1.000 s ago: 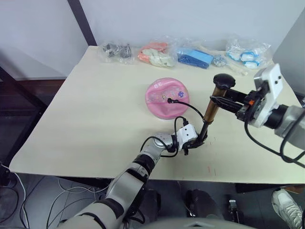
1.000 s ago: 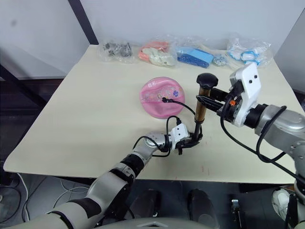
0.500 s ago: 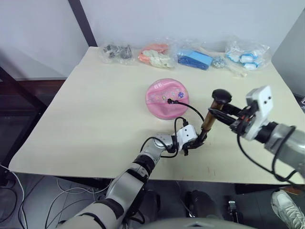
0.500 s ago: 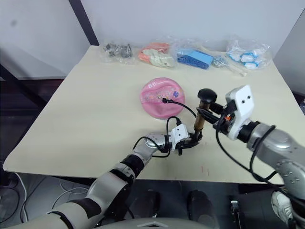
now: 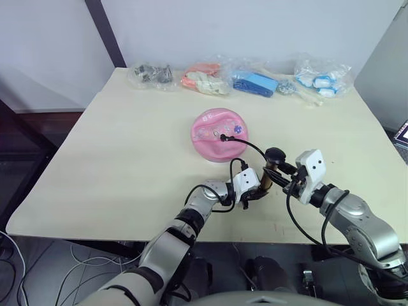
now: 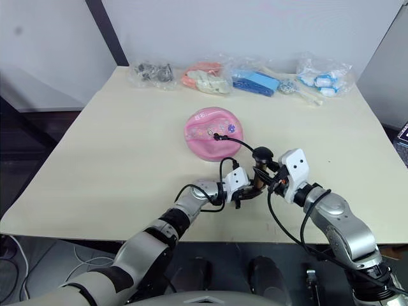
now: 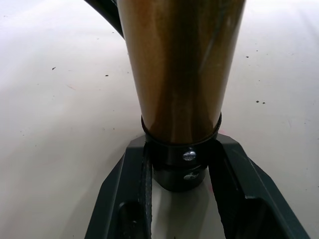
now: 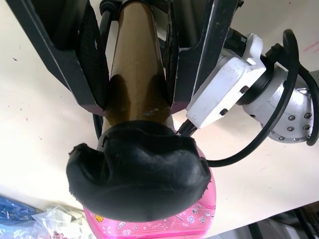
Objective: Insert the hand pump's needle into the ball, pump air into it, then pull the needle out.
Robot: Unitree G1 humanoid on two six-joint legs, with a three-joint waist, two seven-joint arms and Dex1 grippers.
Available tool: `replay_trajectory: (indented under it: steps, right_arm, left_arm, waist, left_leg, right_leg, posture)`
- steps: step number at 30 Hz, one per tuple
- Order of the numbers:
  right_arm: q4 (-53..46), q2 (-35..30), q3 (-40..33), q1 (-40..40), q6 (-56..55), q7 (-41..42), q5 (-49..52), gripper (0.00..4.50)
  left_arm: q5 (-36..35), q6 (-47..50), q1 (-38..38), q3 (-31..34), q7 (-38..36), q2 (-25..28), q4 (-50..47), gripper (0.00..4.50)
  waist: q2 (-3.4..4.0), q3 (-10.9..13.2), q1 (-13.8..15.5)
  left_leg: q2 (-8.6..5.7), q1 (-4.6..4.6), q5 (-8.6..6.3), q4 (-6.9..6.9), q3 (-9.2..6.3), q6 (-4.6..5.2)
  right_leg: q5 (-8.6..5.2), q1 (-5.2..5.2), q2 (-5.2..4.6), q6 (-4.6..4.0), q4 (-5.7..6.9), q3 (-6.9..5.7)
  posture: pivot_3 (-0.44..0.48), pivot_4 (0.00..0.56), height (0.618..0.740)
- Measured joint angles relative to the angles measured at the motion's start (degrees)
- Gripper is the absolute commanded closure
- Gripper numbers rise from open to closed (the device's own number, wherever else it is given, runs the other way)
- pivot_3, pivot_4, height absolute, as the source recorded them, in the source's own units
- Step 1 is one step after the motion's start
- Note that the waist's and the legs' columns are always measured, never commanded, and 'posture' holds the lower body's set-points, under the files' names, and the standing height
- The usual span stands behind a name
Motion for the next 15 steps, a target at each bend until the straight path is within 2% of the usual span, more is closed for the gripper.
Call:
replay_trajectory:
  steps: [7,10,11,15]
  right_arm:
    - [-4.75,-1.18,-5.62,-3.59,11.87,-1.25,5.69,3.44]
    - [-8.26,-4.65,-10.96,-8.95,21.14,-3.18,14.14,3.44]
    - [-11.3,-7.46,-15.83,-13.49,25.84,-4.52,21.34,3.44]
    - [-13.33,-11.71,-22.46,-19.56,31.3,-8.12,32.46,3.44]
  left_arm:
    - [-0.05,-0.16,-0.25,-0.04,-0.75,-0.2,-0.11,3.38]
    - [-0.41,-0.36,-0.67,0.1,-1.03,-0.54,-0.38,3.38]
    - [-0.54,-0.51,-0.67,0.17,-1.26,-0.65,-0.43,3.38]
    - [-0.54,-0.6,-0.66,0.15,-1.31,-0.83,-0.43,3.38]
  waist:
    - [0.37,0.43,0.17]
    - [0.84,1.01,0.29]
    - [0.9,1.09,0.38]
    - [0.78,1.15,0.66]
  left_leg:
    - [-0.09,-0.21,0.0,0.01,0.02,0.0]
    - [-0.24,-0.49,0.01,0.06,0.11,0.01]
    - [-0.25,-0.61,0.02,0.07,0.1,0.02]
    - [-0.27,-0.78,0.02,0.13,0.02,0.02]
  right_leg:
    - [0.01,-0.17,-0.08,0.0,0.0,-0.01]
    - [0.13,-0.43,-0.19,0.21,0.0,0.07]
    - [0.17,-0.54,-0.18,0.27,0.01,0.06]
    - [0.18,-0.64,-0.19,0.26,0.0,-0.03]
  posture:
    - [0.0,0.15,0.74]
    - [0.0,0.15,0.74]
    - [0.0,0.15,0.74]
    - [0.0,0.15,0.74]
